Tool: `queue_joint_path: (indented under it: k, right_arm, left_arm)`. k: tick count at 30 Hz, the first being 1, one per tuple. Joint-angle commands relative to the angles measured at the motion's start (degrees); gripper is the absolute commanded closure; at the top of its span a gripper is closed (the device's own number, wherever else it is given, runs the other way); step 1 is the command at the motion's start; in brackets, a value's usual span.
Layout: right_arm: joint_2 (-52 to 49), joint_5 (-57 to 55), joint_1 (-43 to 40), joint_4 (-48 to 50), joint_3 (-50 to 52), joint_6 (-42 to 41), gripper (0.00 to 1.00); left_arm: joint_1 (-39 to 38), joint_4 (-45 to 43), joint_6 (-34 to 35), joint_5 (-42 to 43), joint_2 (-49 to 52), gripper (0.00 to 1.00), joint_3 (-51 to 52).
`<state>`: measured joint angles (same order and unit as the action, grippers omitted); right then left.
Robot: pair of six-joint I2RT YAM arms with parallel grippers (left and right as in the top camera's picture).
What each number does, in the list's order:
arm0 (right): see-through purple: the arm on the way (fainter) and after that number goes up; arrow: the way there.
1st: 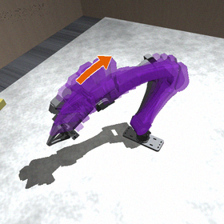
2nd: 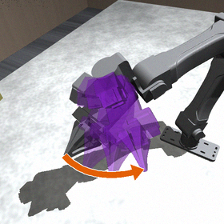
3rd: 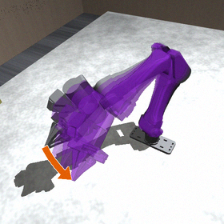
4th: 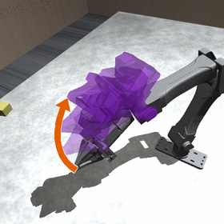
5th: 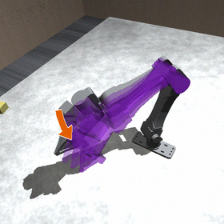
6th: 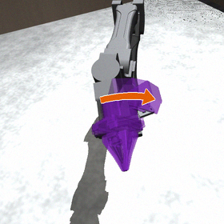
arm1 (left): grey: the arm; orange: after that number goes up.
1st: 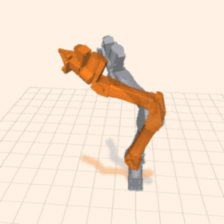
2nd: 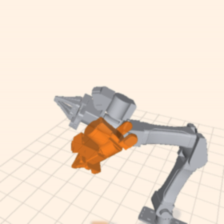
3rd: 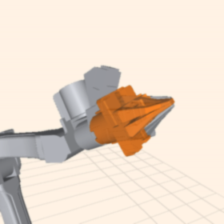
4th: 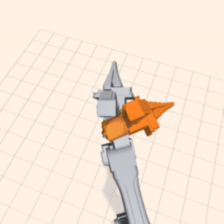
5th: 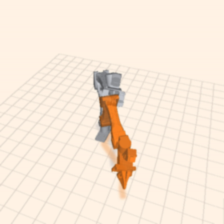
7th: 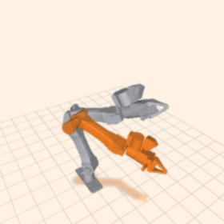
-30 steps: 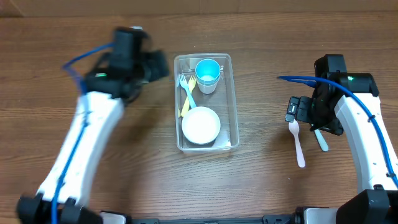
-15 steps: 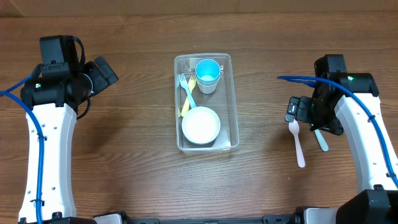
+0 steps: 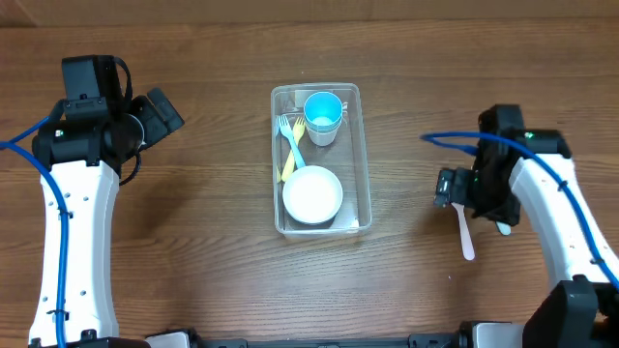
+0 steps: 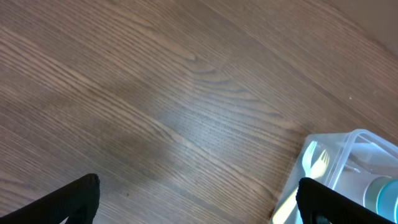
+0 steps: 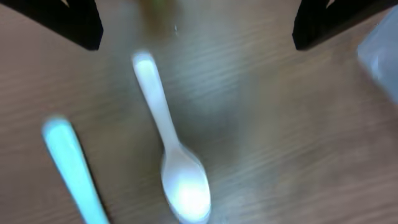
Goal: Pack container
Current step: 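Lower the right gripper onto the white spoon and grasp it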
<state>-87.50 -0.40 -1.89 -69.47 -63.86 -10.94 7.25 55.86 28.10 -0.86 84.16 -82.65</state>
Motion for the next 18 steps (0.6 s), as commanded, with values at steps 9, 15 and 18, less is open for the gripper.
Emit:
queue_joint_path:
  k: [9, 15, 18]
  right_arm:
    - [0.6, -10.3, -0.4, 18.2, 13.1, -0.6, 0.0]
    - [0.6, 0.1, -0.4, 26.0, 22.5, -0.6, 0.0]
    - [0.6, 5.9, -0.4, 26.8, 22.5, -0.5, 0.0]
  left_arm:
    - [0.2, 0.0, -1.3, 0.3, -0.3, 0.0, -0.6]
    - [0.2, 0.0, -1.3, 0.3, -0.3, 0.0, -0.6]
    - [0.2, 0.0, -1.3, 0.3, -0.3, 0.0, -0.6]
